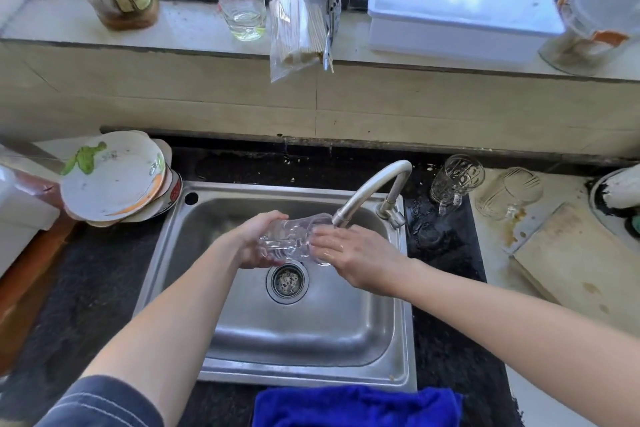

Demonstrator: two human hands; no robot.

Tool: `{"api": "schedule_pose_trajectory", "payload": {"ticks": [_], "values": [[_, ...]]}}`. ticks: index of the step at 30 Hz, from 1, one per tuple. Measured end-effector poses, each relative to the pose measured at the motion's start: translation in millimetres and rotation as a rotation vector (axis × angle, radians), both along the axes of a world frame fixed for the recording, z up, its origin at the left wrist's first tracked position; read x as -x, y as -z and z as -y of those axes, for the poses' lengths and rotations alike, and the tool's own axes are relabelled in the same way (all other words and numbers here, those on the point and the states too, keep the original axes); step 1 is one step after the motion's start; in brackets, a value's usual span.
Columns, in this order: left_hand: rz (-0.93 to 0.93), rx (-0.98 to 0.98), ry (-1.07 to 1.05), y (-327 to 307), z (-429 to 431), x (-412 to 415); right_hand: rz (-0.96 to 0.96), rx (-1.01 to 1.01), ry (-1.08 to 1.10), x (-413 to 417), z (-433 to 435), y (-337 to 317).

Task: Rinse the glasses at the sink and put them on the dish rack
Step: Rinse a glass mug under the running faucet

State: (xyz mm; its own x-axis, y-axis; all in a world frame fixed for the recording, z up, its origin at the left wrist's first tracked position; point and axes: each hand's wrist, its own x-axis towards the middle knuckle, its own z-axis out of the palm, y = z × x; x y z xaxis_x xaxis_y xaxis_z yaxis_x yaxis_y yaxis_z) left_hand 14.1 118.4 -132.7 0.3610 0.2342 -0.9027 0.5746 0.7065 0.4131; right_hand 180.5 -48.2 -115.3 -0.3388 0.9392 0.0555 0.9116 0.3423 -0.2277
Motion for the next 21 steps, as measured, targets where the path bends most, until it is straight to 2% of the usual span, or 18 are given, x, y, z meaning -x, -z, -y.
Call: {"api": "schedule_pose_trajectory", "payload": {"ticks": [3, 5, 8, 10, 12, 14, 16, 19, 21], "values": [[0.033, 0.037, 0.008, -7, 9, -3, -0.023, 0.095, 0.055, 13, -15, 1], [0.13, 0.051, -0.074, -1, 14, 5, -0.153, 0.105, 0.154, 15, -13, -8], [0.367, 0.127, -0.319, 11, 31, 18, -0.333, 0.177, 0.369, 20, -11, -20], [0.454, 0.147, -0.47, 15, 43, 14, -0.479, 0.24, 0.501, 32, -16, -23], [0.464, 0.093, -0.518, 14, 44, 4, -0.555, 0.268, 0.603, 43, -20, -26], [0.45, 0.017, -0.45, 14, 41, 2, -0.596, 0.285, 0.579, 41, -13, -28], [0.418, -0.013, -0.403, 14, 37, 5, -0.525, 0.31, 0.452, 27, 1, -32], [0.368, -0.021, -0.376, 17, 31, 6, -0.295, 0.235, 0.238, 15, 9, -27], [0.339, -0.032, -0.326, 16, 32, 1, -0.133, 0.21, 0.186, 24, -4, -19]]}}
